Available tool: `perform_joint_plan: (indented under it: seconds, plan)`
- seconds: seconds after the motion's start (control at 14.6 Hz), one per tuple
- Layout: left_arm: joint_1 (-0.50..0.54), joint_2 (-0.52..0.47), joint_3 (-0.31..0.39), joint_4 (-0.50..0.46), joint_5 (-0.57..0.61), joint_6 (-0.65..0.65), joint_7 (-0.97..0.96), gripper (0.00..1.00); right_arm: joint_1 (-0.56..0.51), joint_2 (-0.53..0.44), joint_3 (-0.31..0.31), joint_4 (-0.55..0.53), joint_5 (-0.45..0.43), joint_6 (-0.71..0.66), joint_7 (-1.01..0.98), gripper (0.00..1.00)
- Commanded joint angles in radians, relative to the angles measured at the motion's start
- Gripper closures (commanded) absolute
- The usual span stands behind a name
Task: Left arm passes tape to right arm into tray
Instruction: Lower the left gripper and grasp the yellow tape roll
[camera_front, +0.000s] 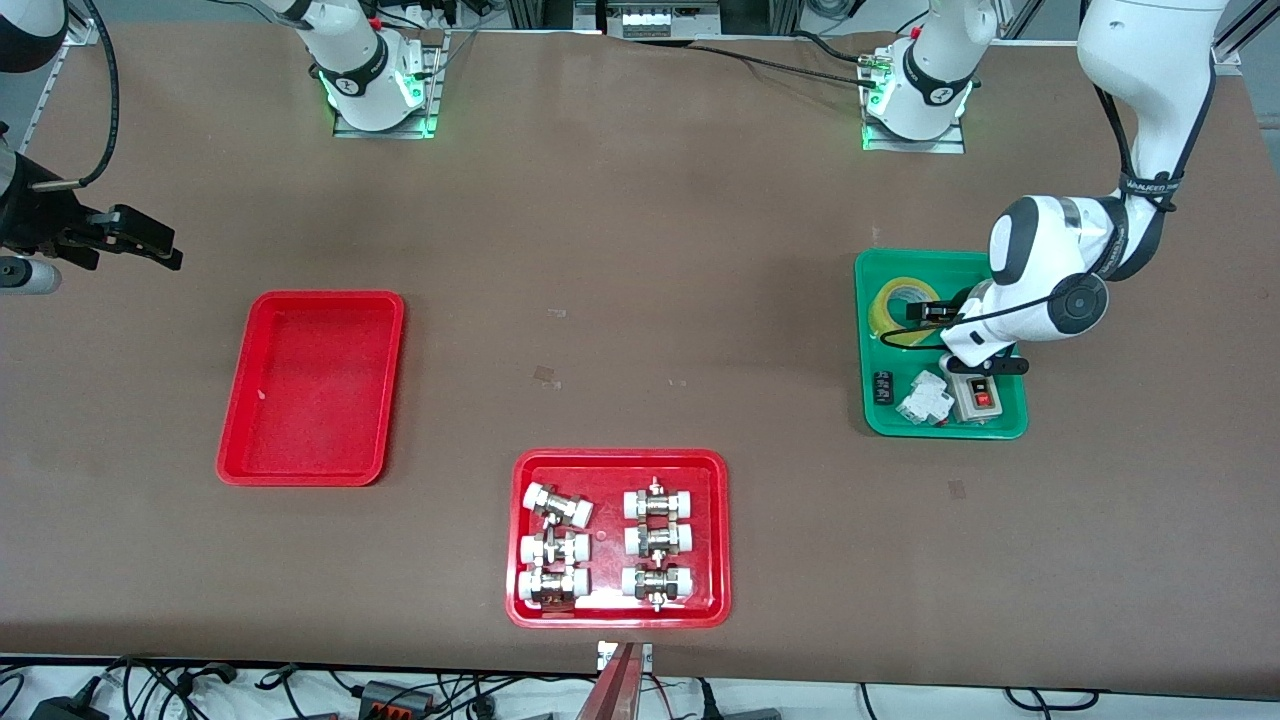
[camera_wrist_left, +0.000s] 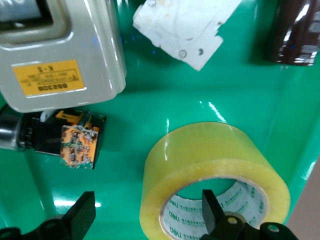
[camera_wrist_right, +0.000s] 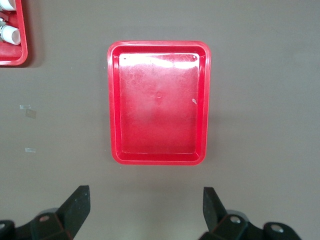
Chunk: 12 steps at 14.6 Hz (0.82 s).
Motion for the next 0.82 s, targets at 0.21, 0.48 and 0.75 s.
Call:
perform_joint_plan:
  seconds: [0.21,0.48,0.75]
  plan:
    - [0.008,-0.003,-0.005,0.001,0.006,0.004,0.008,0.88,-0.012,-0.005,0.011,0.003,0.000,-0.008,-0.004,0.00]
    - [0.010,-0.023,-0.007,0.004,0.006,0.004,0.008,0.99,-0.012,-0.005,0.011,0.003,0.000,-0.008,-0.006,0.00]
    - [-0.004,-0.058,-0.025,0.047,0.006,-0.074,0.008,1.00,-0.010,-0.005,0.012,0.003,0.000,-0.008,-0.001,0.00]
